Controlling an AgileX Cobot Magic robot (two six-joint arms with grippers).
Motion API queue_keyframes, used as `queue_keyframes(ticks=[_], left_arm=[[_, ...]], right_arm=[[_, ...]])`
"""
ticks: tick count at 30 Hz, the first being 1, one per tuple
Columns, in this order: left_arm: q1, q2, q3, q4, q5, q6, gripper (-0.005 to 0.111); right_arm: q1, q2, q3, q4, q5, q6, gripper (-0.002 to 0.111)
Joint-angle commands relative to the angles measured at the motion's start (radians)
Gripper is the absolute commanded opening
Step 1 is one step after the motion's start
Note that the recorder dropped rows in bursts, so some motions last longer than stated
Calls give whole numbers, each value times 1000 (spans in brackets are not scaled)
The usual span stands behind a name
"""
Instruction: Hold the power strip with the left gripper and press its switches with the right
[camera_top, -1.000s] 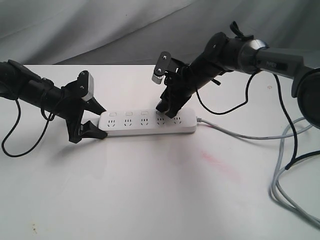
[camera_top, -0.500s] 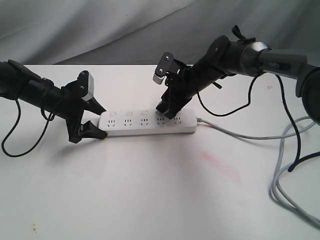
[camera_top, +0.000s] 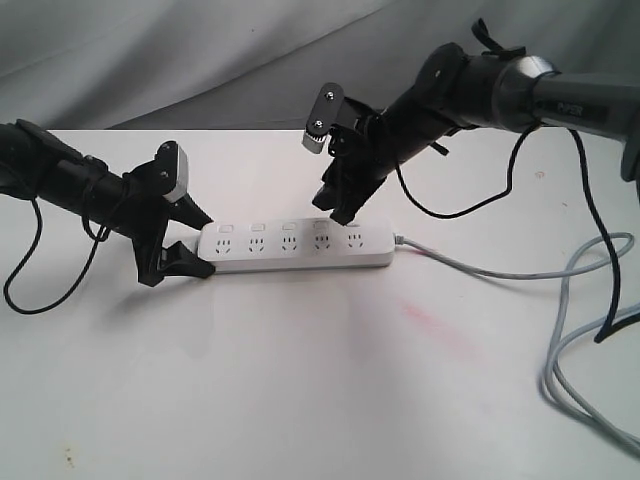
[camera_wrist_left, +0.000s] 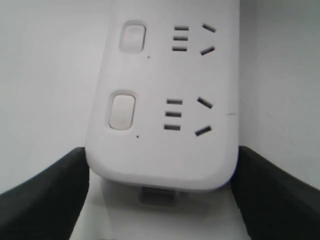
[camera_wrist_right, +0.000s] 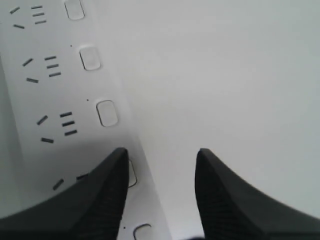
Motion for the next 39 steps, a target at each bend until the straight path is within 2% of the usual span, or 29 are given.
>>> queue_keyframes(ticks=[1, 10, 28, 39], left_arm=[[2, 0, -4, -8, 0, 6, 66], [2, 0, -4, -8, 0, 6, 66], [2, 0, -4, -8, 0, 6, 66], [2, 0, -4, -8, 0, 6, 66]], right_arm=[[-23, -10, 6, -22, 35, 11, 40], [-61, -10, 6, -32, 49, 13, 40], [-61, -8, 67, -34, -62, 11, 40], [-61, 28, 67, -18, -51, 9, 40]])
